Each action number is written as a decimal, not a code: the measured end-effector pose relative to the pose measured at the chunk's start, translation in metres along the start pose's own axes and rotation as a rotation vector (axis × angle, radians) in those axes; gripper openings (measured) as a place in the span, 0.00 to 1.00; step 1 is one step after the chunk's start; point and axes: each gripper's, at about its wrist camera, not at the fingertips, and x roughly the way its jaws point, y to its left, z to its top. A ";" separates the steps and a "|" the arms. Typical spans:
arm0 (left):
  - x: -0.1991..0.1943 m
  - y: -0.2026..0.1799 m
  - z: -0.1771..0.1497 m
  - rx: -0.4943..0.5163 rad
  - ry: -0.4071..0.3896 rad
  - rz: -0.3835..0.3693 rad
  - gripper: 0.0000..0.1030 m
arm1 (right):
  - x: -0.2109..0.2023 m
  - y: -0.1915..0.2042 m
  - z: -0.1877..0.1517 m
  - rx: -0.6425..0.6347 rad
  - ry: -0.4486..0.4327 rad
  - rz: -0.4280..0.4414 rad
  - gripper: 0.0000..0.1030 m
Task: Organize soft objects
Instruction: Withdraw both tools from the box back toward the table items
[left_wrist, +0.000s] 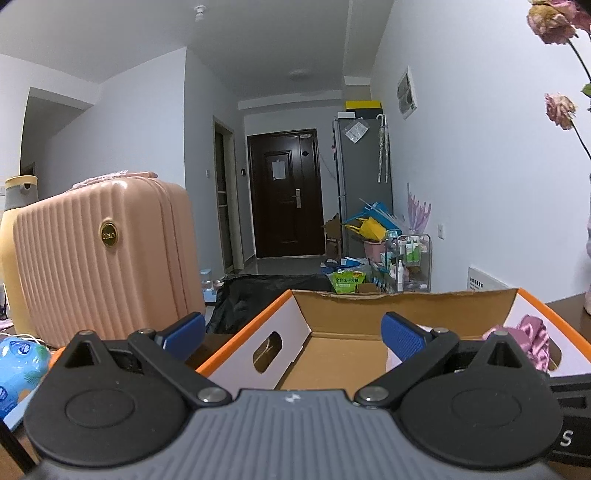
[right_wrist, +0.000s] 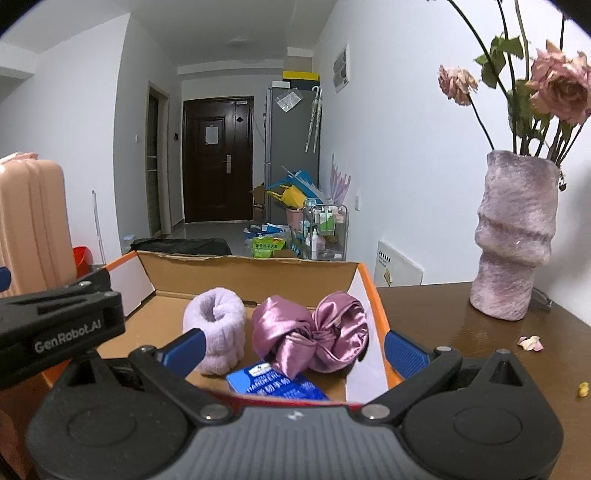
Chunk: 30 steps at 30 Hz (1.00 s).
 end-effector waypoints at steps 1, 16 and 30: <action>-0.003 0.000 -0.001 0.003 0.001 -0.002 1.00 | -0.003 0.001 -0.001 -0.010 -0.003 -0.002 1.00; -0.062 0.022 -0.014 -0.033 0.006 -0.033 1.00 | -0.055 -0.001 -0.013 -0.081 -0.066 -0.041 1.00; -0.114 0.053 -0.017 -0.109 0.017 -0.012 1.00 | -0.110 -0.015 -0.023 -0.064 -0.106 -0.013 1.00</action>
